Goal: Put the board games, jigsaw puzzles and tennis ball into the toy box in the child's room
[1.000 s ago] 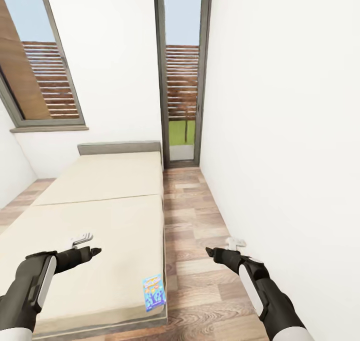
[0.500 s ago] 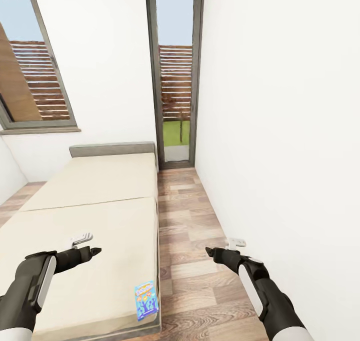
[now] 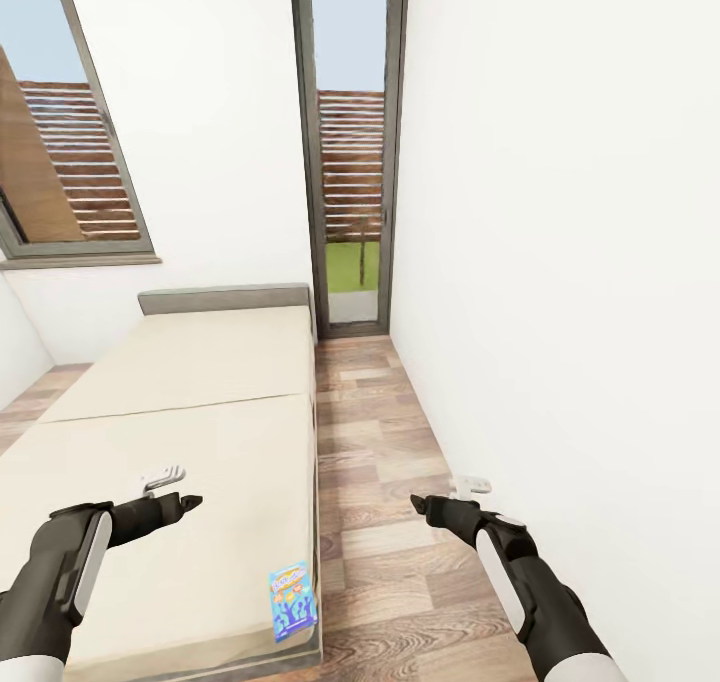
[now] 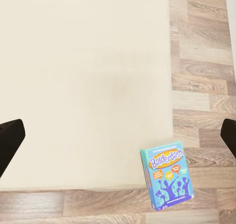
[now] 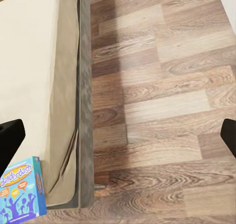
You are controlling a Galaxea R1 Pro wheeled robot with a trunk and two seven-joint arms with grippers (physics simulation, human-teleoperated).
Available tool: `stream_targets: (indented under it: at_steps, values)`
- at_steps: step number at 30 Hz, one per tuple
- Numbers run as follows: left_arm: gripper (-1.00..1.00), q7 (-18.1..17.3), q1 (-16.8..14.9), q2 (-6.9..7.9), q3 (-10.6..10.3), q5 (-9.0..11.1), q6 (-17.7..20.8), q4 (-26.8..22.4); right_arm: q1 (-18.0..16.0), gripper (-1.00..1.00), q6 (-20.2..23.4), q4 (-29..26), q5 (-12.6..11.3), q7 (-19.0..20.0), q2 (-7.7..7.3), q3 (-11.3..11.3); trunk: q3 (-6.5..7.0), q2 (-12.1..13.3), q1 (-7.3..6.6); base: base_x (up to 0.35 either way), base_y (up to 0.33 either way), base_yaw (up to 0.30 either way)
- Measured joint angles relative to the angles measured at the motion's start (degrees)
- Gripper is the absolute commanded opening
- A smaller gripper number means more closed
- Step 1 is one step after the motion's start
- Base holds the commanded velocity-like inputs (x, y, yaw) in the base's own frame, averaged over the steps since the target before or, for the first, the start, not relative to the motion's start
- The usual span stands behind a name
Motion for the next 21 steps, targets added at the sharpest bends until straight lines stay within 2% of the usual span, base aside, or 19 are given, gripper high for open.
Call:
stream_targets:
  at_steps: [7, 21]
  values:
    - [1.00, 0.00, 0.00, 0.00, -0.09, 0.01, 0.00, -0.01, -0.01, 1.00, 0.01, -0.01, 0.10, -0.02, 0.06, 0.07, 0.11, 0.00, 0.00, 0.000, 0.000, 0.118]
    - [1.00, -0.01, 0.01, -0.01, -0.11, 0.04, -0.01, 0.00, -0.01, 1.00, 0.00, 0.02, 0.10, 0.00, 0.03, 0.09, 0.54, 0.00, 0.00, 0.000, -0.090, 0.245]
